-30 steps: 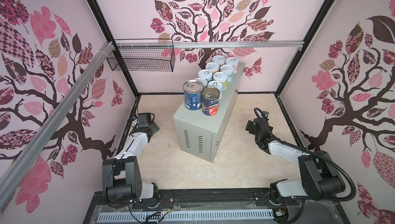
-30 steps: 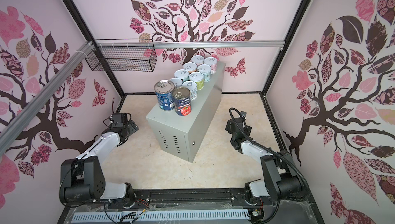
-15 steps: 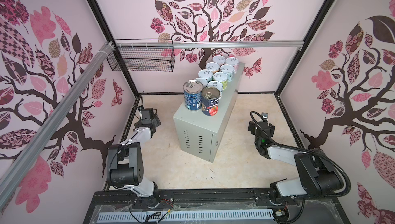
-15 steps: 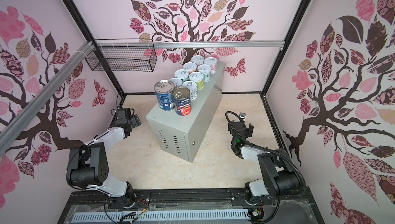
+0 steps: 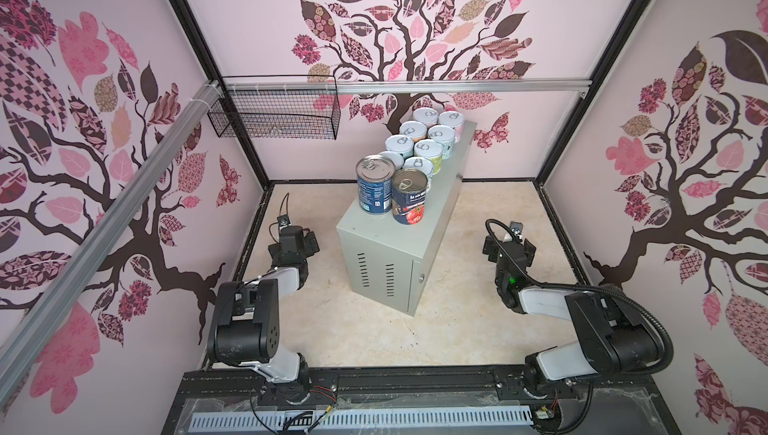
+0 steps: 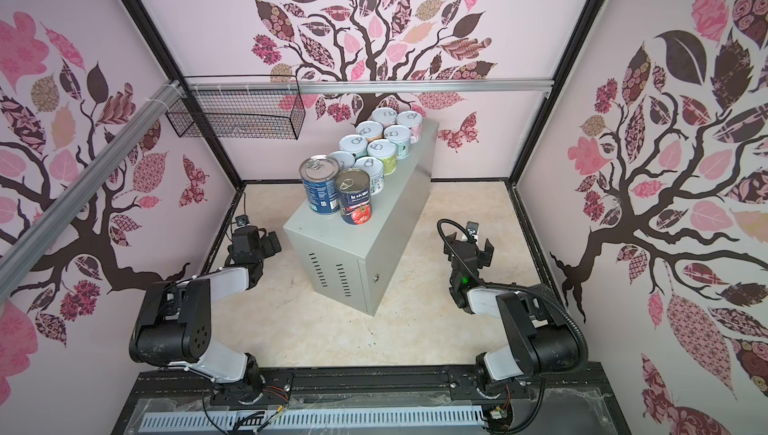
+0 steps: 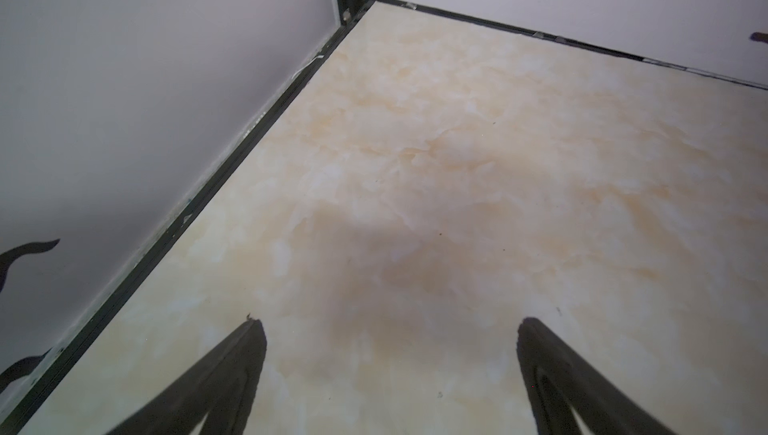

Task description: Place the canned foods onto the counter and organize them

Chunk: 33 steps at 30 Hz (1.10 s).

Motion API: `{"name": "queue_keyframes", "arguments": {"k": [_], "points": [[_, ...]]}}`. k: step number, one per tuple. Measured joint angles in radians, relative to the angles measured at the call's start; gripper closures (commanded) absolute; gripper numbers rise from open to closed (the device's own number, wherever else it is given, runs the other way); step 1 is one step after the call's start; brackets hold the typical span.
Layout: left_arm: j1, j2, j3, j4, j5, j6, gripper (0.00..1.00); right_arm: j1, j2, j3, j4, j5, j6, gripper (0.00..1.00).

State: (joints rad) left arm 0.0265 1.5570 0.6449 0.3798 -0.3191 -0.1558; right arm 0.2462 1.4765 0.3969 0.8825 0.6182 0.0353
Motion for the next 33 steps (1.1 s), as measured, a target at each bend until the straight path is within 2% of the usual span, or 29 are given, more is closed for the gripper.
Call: {"name": "queue_keyframes", "arguments": {"k": [4, 7, 16, 19, 21, 24, 33], "points": [[-0.052, -0.006, -0.063, 0.120, -0.024, 0.034, 0.02, 0.000, 0.030, -0.002, 0.047, 0.017, -0.023, 0.00], [-0.060, -0.025, -0.167, 0.230, -0.050, 0.047, 0.02, -0.001, 0.043, -0.040, 0.134, 0.031, -0.040, 0.00], [-0.122, -0.049, -0.337, 0.507, -0.104, 0.108, 0.02, -0.001, 0.039, -0.294, 0.450, 0.052, -0.043, 0.00], [-0.121, -0.049, -0.332, 0.529, -0.095, 0.116, 0.02, -0.001, 0.039, -0.302, 0.508, 0.048, -0.043, 0.00], [-0.094, -0.040, -0.317, 0.520, -0.046, 0.116, 0.02, -0.001, 0.039, -0.302, 0.533, 0.032, -0.051, 0.00], [-0.063, 0.004, -0.311, 0.552, 0.006, 0.124, 0.02, -0.001, 0.044, -0.302, 0.573, -0.010, -0.069, 0.00], [-0.026, 0.005, -0.286, 0.503, 0.109, 0.121, 0.02, -0.031, 0.100, -0.321, 0.649, -0.153, -0.095, 0.00]]}}
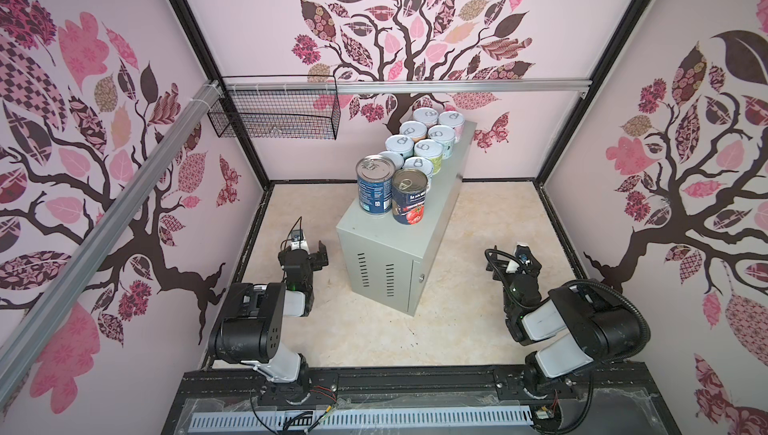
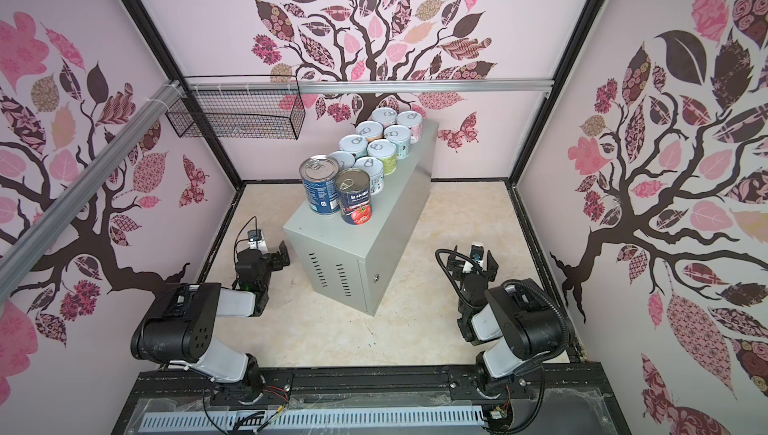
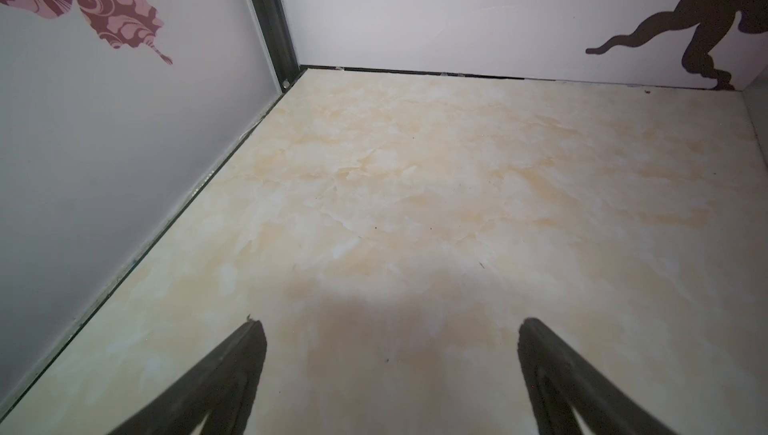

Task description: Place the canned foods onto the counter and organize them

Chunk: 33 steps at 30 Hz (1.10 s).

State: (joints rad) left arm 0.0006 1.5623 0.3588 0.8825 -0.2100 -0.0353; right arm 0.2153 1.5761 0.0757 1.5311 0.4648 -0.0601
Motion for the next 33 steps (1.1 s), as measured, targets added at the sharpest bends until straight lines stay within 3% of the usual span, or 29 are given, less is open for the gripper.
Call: {"name": "queue_keyframes", "arguments": {"k": [3, 10, 33], "points": [[0.006, 0.000, 0.004, -0.013, 0.021, -0.004, 0.02, -0.024, 0.024, 0.025, -0.024, -0.026, 0.007, 0.00], [0.006, 0.000, 0.009, -0.032, 0.043, -0.012, 0.02, -0.160, 0.004, 0.214, -0.298, -0.184, 0.085, 0.00], [0.008, 0.000, 0.009, -0.040, 0.055, -0.014, 0.02, -0.158, -0.001, 0.204, -0.391, -0.235, 0.109, 0.00]]}}
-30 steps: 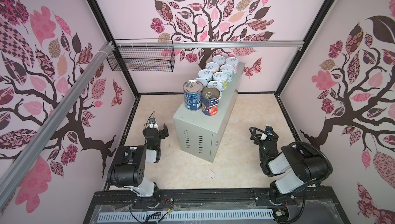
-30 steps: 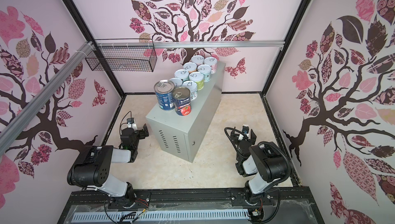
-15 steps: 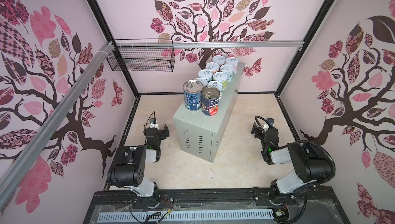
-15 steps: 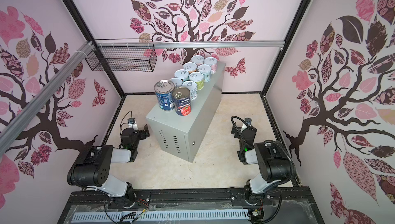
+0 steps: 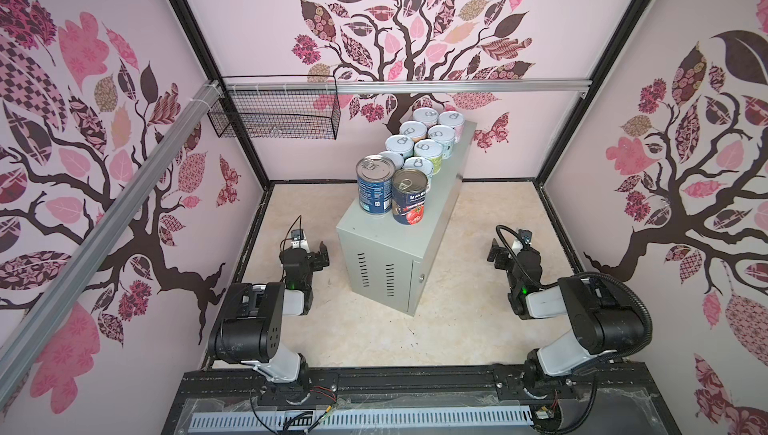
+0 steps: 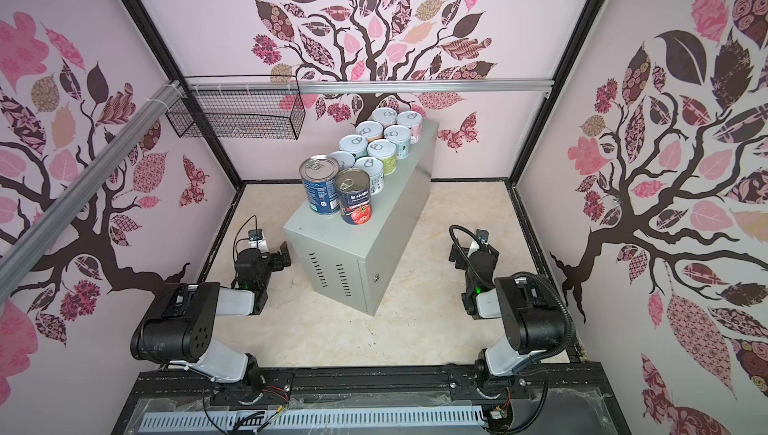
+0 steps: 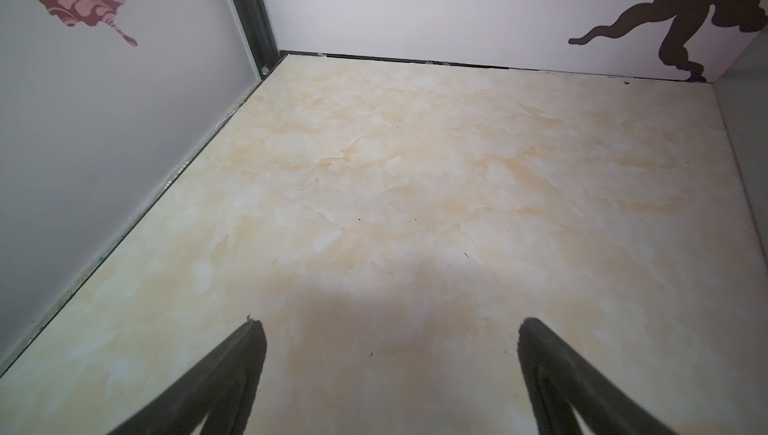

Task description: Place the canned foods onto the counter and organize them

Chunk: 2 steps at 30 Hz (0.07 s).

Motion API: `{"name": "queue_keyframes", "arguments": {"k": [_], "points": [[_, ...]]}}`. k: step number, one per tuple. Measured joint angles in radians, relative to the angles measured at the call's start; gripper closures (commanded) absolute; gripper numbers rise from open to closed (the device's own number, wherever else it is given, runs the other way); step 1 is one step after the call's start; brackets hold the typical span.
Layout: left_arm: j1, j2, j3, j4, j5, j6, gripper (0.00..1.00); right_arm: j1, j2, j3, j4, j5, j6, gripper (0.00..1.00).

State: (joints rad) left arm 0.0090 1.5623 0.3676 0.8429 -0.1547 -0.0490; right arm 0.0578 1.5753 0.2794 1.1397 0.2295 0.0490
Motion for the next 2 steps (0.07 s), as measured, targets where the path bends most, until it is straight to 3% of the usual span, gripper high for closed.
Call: {"name": "queue_keyframes", "arguments": {"k": [2], "points": [[0.000, 0.000, 0.000, 0.000, 0.000, 0.000, 0.02, 0.000, 0.000, 0.000, -0.001, 0.000, 0.000, 0.00]]}}
